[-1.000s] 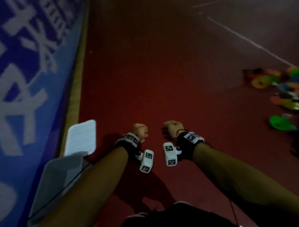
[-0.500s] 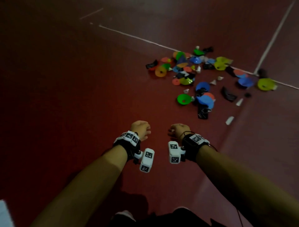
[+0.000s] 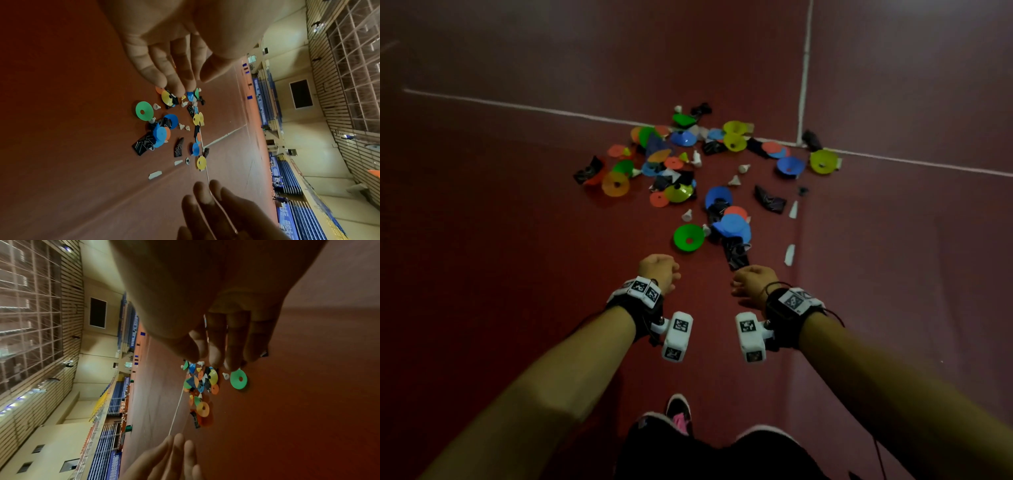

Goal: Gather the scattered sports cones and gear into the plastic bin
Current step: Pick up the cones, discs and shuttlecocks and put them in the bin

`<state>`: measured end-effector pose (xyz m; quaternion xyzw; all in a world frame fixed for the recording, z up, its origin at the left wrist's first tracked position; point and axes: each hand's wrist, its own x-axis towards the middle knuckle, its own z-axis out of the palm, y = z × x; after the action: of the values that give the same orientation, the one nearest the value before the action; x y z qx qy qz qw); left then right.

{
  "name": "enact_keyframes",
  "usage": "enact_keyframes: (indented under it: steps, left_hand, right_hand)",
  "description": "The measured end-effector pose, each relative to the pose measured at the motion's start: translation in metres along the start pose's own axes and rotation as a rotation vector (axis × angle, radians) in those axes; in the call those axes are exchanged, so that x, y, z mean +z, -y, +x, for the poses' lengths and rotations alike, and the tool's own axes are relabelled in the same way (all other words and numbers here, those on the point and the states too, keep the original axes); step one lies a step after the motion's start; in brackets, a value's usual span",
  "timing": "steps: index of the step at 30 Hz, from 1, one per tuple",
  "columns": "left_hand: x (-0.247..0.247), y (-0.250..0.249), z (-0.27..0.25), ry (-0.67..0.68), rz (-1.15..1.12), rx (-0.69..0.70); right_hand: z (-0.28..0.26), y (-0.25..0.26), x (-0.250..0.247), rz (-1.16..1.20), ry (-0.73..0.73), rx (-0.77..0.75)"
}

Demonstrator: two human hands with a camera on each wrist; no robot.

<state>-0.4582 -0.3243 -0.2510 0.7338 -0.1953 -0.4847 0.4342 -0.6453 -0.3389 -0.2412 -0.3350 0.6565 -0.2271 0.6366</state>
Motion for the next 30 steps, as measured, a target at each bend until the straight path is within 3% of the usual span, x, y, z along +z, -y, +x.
enact_keyframes:
  steps: [7,11,14,17,21,27,30]
  left_hand:
    - [0.093,-0.087,0.110,0.124,0.047,-0.066]
    - [0.163,-0.113,0.179,0.133,0.092,-0.129]
    - [0.213,-0.129,0.238,0.083,0.099,-0.172]
    - [0.259,-0.149,0.298,0.007,0.095,-0.207]
    - [0.301,-0.175,0.351,-0.071,0.013,-0.267]
    - [0.340,-0.146,0.415,-0.094,-0.027,-0.379]
    - [0.359,-0.100,0.456,-0.118,-0.016,-0.429]
  right_hand:
    - [0.107,0.091,-0.035,-0.166,-0.059,-0.086]
    - [0.212,0.128,-0.070,-0.261,-0.004,-0.030]
    - [0.309,0.157,-0.094,-0.320,0.079,0.003]
    - [0.407,0.186,-0.121,-0.339,0.042,0.009]
    - [0.489,0.209,-0.148,-0.404,0.109,0.115]
    - [0.588,0.192,-0.155,-0.370,0.158,0.335]
    - [0.639,0.155,-0.140,-0.517,0.173,0.286]
